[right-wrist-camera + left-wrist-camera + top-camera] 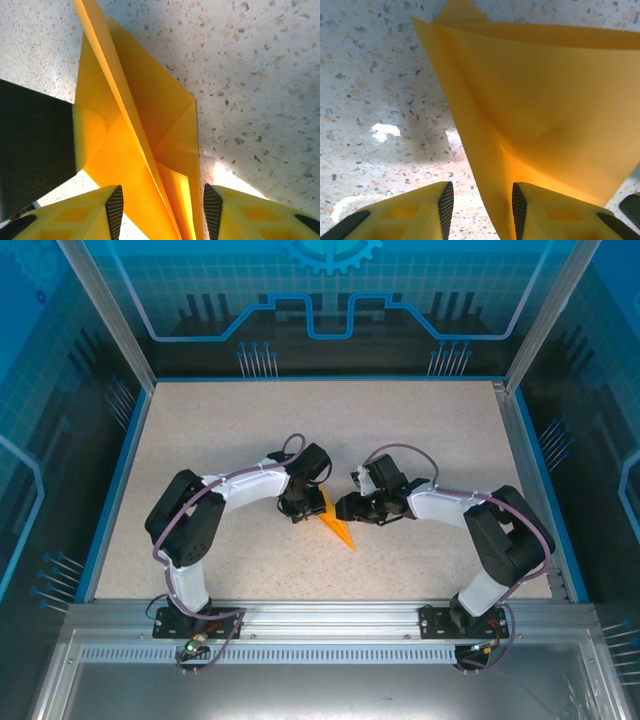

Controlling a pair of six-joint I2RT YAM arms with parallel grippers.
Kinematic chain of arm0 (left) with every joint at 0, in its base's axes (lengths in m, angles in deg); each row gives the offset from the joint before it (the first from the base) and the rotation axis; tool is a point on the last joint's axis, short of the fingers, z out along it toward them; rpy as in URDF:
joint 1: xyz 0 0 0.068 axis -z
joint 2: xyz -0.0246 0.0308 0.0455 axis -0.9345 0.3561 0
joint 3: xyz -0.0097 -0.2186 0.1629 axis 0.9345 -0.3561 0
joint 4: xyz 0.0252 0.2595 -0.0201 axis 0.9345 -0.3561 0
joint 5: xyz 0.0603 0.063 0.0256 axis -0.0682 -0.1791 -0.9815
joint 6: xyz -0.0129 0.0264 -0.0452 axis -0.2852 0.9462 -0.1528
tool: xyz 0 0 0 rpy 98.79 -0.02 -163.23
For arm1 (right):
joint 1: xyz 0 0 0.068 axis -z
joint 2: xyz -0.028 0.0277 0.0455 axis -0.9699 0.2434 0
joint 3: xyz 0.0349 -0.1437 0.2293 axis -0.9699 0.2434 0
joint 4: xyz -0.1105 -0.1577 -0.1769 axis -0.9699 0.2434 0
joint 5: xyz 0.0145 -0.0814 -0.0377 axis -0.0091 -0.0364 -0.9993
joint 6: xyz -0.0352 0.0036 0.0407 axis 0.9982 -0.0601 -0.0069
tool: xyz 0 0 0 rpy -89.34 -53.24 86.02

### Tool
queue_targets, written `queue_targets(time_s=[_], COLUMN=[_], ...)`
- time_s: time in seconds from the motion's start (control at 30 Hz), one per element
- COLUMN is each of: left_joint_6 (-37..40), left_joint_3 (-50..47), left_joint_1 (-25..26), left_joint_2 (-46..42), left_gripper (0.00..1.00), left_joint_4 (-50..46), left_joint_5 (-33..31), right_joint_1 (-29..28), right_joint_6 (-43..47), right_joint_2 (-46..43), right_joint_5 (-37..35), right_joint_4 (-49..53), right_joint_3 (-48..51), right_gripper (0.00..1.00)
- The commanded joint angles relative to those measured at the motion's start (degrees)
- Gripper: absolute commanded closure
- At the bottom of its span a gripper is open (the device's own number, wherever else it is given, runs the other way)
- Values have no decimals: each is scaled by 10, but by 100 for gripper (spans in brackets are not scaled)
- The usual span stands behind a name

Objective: Fold a paper plane with a square sheet of paper (pick it up from the middle)
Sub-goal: Move a paper plane to the center of the table.

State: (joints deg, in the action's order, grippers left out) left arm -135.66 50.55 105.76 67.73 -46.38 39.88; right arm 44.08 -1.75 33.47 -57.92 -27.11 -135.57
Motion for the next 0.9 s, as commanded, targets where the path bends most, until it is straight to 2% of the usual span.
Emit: queue_targets(time_s=[0.0,0.2,0.4,0.87], left_joint_6=[13,12,12,9], left_joint_3=[-9,-13,-14,-21], left_joint_1=[-4,-4,-4,-5], left_joint_2=[-20,-20,-21,-28], left_gripper=[61,61,61,61], left_joint_4=[-3,2,3,9], left_joint_5=[6,10,7,8], right_joint_1=[4,0,-12,-57], right_joint_6=[10,-3,7,62], right_joint_2=[12,42,24,33], right_joint_5=[17,64,70,-3], right_joint_4=[6,-23,-36,40], right_joint_3=[-14,-16,-3,-34], right_gripper=[51,52,52,57])
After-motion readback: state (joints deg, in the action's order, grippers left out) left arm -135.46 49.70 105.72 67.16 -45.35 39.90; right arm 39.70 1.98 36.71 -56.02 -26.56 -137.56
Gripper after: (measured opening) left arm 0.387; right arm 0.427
